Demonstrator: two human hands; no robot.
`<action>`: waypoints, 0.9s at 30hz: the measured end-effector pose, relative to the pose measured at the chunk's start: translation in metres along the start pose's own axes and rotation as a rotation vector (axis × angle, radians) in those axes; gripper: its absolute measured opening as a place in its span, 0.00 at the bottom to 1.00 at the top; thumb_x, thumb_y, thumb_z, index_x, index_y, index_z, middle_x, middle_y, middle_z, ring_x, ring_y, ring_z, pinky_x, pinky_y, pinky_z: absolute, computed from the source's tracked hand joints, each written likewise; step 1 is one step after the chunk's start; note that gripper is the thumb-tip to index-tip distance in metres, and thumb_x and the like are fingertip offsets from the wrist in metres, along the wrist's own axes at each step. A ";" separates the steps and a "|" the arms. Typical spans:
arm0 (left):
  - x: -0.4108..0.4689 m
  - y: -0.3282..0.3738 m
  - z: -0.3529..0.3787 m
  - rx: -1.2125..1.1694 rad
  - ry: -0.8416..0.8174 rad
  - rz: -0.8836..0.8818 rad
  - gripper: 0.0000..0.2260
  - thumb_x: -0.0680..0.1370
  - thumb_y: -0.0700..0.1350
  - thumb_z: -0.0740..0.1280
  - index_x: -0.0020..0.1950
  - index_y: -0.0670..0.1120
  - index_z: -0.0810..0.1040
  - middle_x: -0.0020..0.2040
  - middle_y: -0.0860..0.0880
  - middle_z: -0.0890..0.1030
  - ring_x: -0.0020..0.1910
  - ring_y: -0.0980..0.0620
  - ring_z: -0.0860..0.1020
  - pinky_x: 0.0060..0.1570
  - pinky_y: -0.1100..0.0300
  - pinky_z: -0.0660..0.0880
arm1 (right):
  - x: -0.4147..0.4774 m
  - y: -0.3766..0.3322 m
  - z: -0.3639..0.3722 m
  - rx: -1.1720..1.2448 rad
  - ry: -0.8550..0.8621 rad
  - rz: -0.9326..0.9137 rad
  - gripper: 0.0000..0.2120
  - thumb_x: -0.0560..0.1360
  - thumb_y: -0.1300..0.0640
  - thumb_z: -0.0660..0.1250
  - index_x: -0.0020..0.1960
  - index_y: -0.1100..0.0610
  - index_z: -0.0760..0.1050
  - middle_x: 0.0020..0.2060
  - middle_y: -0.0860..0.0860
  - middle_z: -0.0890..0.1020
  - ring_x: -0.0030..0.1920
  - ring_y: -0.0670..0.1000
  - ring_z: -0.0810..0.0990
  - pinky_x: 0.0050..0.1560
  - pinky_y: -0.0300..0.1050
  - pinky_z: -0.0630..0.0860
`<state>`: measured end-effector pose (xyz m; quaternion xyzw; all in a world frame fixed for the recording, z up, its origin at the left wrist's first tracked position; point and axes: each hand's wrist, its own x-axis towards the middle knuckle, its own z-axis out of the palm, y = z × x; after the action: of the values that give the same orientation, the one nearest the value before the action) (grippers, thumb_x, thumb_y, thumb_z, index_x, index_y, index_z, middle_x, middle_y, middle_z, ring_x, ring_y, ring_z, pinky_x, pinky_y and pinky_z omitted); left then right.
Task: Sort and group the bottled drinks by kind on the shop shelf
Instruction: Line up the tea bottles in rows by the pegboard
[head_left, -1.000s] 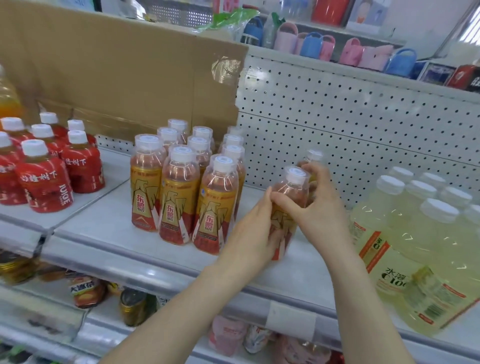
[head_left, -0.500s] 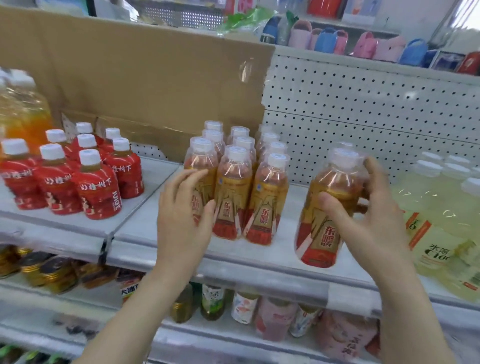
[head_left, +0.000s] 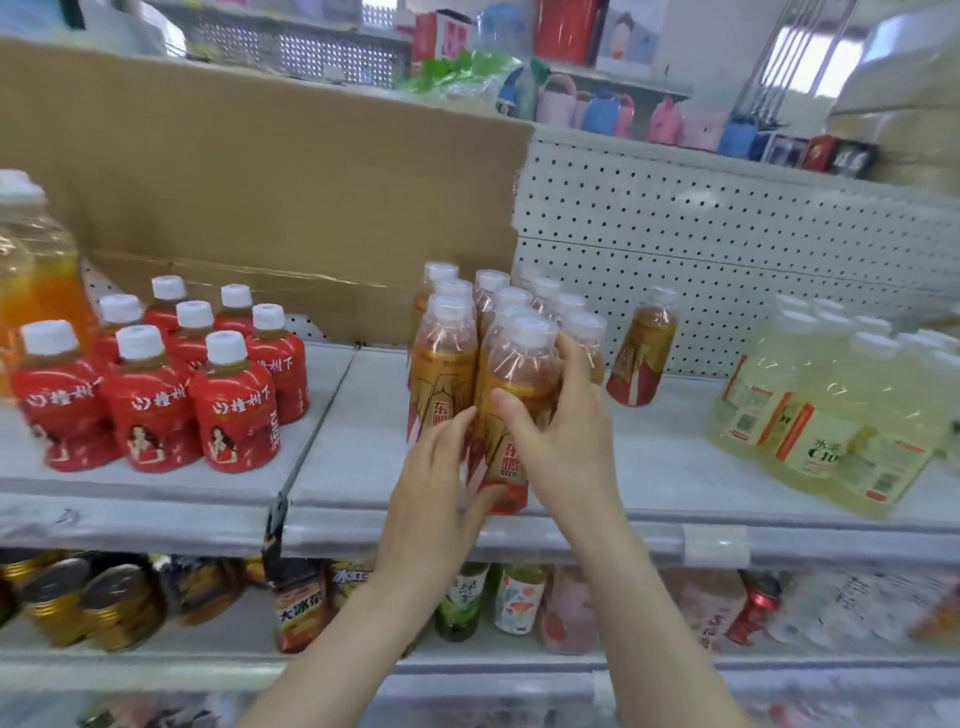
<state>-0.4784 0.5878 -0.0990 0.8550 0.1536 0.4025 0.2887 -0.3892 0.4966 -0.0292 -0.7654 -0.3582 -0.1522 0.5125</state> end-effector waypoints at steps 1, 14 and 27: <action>0.003 0.000 0.001 0.001 0.005 -0.009 0.34 0.74 0.50 0.75 0.76 0.51 0.63 0.70 0.53 0.71 0.67 0.55 0.71 0.67 0.54 0.73 | 0.001 -0.001 0.002 -0.008 0.009 -0.008 0.32 0.74 0.45 0.71 0.73 0.45 0.62 0.60 0.46 0.79 0.62 0.53 0.77 0.62 0.58 0.76; 0.036 -0.014 0.019 0.281 0.157 0.060 0.49 0.61 0.50 0.83 0.77 0.47 0.61 0.74 0.41 0.63 0.74 0.40 0.62 0.70 0.42 0.67 | 0.036 0.022 -0.005 -0.632 -0.043 -0.277 0.42 0.73 0.38 0.71 0.80 0.51 0.59 0.78 0.51 0.64 0.79 0.60 0.56 0.77 0.61 0.58; 0.195 0.024 -0.055 0.366 0.056 0.165 0.17 0.80 0.49 0.66 0.69 0.51 0.75 0.63 0.49 0.77 0.63 0.47 0.74 0.61 0.56 0.69 | 0.142 0.079 -0.068 -0.277 0.034 0.006 0.15 0.83 0.54 0.61 0.67 0.51 0.77 0.61 0.51 0.80 0.61 0.53 0.78 0.68 0.58 0.70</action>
<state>-0.3980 0.6860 0.0607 0.8913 0.1615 0.4140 0.0901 -0.2253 0.4747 0.0318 -0.8272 -0.3229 -0.2115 0.4084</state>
